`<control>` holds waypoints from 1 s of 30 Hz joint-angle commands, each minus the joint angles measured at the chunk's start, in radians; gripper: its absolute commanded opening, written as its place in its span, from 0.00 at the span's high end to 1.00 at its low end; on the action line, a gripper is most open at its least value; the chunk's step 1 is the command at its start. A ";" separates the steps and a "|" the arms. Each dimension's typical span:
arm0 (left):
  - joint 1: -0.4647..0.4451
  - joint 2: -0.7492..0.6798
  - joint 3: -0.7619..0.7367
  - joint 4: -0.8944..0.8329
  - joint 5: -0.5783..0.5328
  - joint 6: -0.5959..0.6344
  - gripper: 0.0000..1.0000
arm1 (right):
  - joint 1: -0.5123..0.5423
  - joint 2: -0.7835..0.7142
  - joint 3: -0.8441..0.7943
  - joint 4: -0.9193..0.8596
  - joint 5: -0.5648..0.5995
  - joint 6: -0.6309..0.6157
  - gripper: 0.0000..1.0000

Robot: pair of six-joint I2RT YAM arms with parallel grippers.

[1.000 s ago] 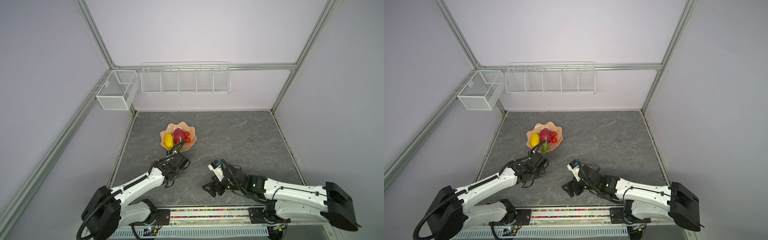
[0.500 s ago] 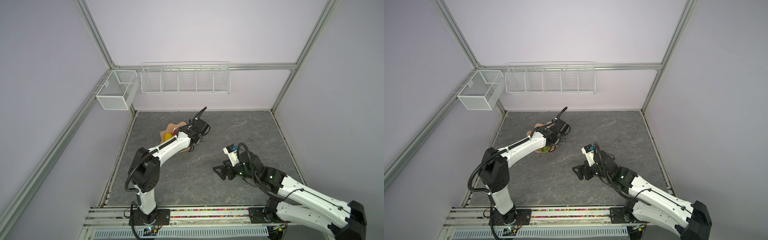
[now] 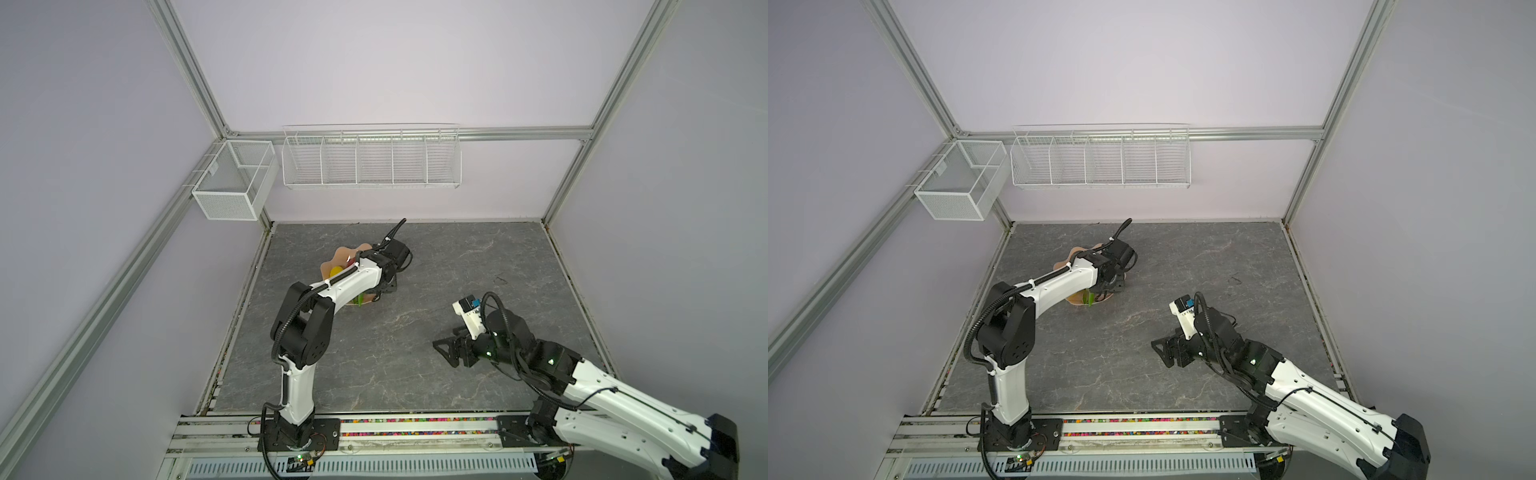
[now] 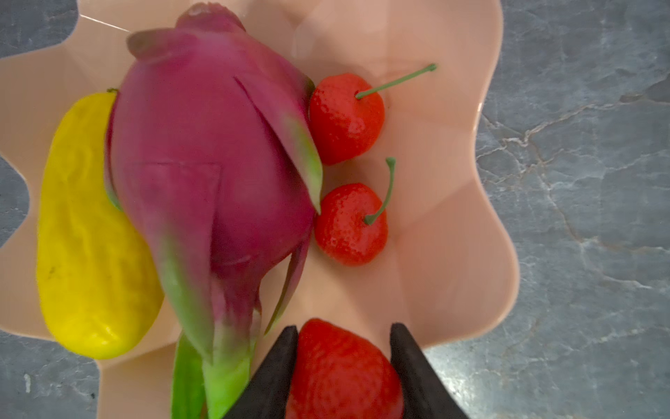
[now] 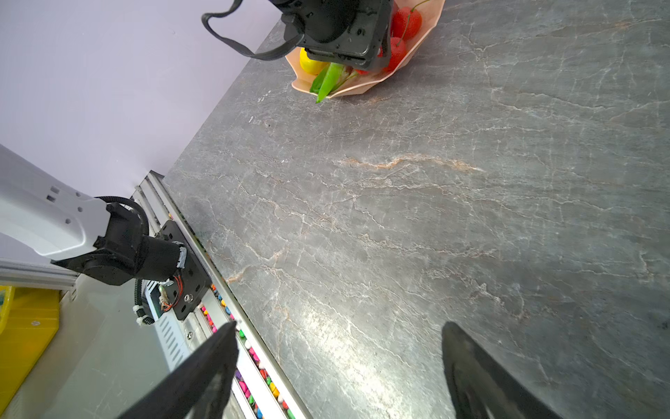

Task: Place and organize the fake fruits in the fruit bowl

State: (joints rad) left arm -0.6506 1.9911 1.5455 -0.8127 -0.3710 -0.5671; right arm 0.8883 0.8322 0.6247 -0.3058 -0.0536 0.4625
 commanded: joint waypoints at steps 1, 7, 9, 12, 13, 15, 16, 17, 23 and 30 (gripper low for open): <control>0.006 0.026 0.021 -0.023 -0.027 0.011 0.53 | -0.007 -0.010 -0.015 -0.002 -0.012 -0.012 0.11; 0.006 0.016 0.029 -0.022 -0.033 0.013 0.48 | -0.008 -0.018 -0.013 -0.013 -0.005 -0.014 0.11; 0.004 -0.003 0.021 -0.011 -0.033 0.016 0.47 | -0.006 -0.018 -0.013 -0.011 -0.005 -0.013 0.11; -0.003 -0.061 0.002 0.010 -0.033 0.029 0.46 | -0.008 -0.014 -0.013 -0.004 -0.006 -0.010 0.11; -0.006 -0.085 -0.004 0.012 -0.035 0.033 0.46 | -0.006 -0.013 -0.011 -0.004 -0.006 -0.010 0.11; -0.013 -0.138 -0.022 0.016 -0.037 0.044 0.45 | -0.006 -0.012 -0.007 -0.004 0.000 -0.012 0.11; -0.017 -0.177 -0.041 0.024 -0.037 0.050 0.44 | -0.007 -0.014 -0.005 -0.007 0.007 -0.014 0.11; -0.020 -0.212 -0.061 0.032 -0.038 0.053 0.44 | -0.007 -0.019 -0.004 -0.010 0.018 -0.017 0.11; -0.023 -0.528 -0.331 0.116 -0.142 0.041 0.31 | -0.115 -0.062 -0.002 -0.060 0.086 -0.066 0.11; 0.142 -0.898 -0.717 0.223 -0.398 0.029 0.01 | -0.397 -0.153 -0.082 -0.032 0.269 -0.181 0.11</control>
State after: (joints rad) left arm -0.5793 1.1748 0.9237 -0.6369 -0.6186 -0.5293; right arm 0.5621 0.7197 0.5987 -0.3592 0.1013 0.3603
